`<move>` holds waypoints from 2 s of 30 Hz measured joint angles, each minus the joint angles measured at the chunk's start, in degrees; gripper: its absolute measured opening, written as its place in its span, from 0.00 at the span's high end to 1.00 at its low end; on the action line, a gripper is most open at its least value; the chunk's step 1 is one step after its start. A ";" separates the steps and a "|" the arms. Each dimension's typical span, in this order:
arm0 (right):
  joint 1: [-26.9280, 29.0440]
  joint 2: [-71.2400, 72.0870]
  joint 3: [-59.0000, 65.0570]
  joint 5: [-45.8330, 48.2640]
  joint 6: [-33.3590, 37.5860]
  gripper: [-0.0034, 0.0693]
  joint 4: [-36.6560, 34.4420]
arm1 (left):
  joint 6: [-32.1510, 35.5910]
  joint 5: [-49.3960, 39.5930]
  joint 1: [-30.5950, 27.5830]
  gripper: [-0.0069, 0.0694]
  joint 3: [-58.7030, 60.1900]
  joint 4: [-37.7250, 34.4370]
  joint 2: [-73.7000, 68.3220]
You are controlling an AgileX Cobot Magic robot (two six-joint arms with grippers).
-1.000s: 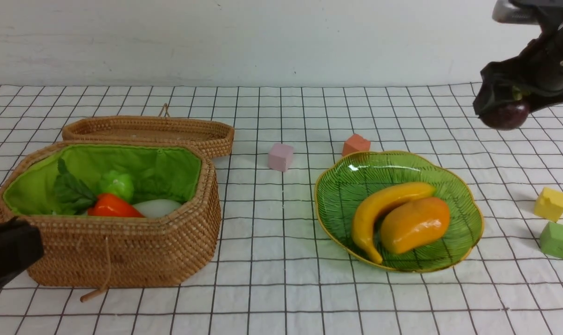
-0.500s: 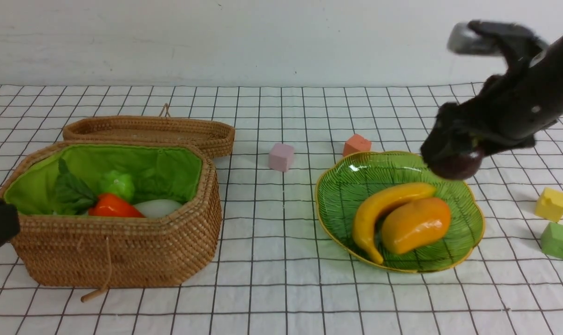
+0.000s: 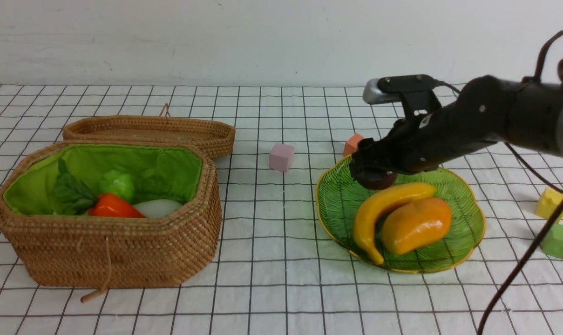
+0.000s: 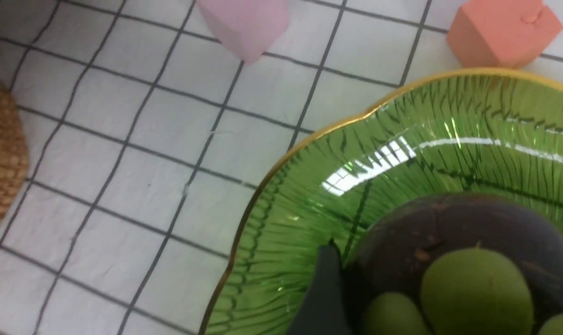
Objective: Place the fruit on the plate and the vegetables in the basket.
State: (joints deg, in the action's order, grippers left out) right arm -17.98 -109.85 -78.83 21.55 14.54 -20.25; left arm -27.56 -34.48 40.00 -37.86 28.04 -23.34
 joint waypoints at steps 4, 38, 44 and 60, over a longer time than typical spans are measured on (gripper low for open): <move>0.00 -2.93 0.00 -3.03 0.00 0.11 1.42 | -0.02 -0.18 0.00 0.86 0.00 0.00 0.00; 0.00 75.83 37.73 33.37 -20.49 0.92 9.95 | -1.09 12.27 0.00 0.93 20.05 -5.63 23.26; 0.00 85.88 45.14 29.63 -22.75 0.91 11.11 | -1.09 11.45 0.00 0.93 25.04 -5.57 23.26; 0.00 86.44 50.62 29.35 -25.64 0.89 14.99 | -1.09 6.43 0.00 0.93 31.20 -5.57 23.26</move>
State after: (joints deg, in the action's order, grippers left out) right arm -17.98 -23.41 -28.21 50.90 -11.10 -5.26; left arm -28.65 -28.05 40.00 -6.66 22.46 -0.09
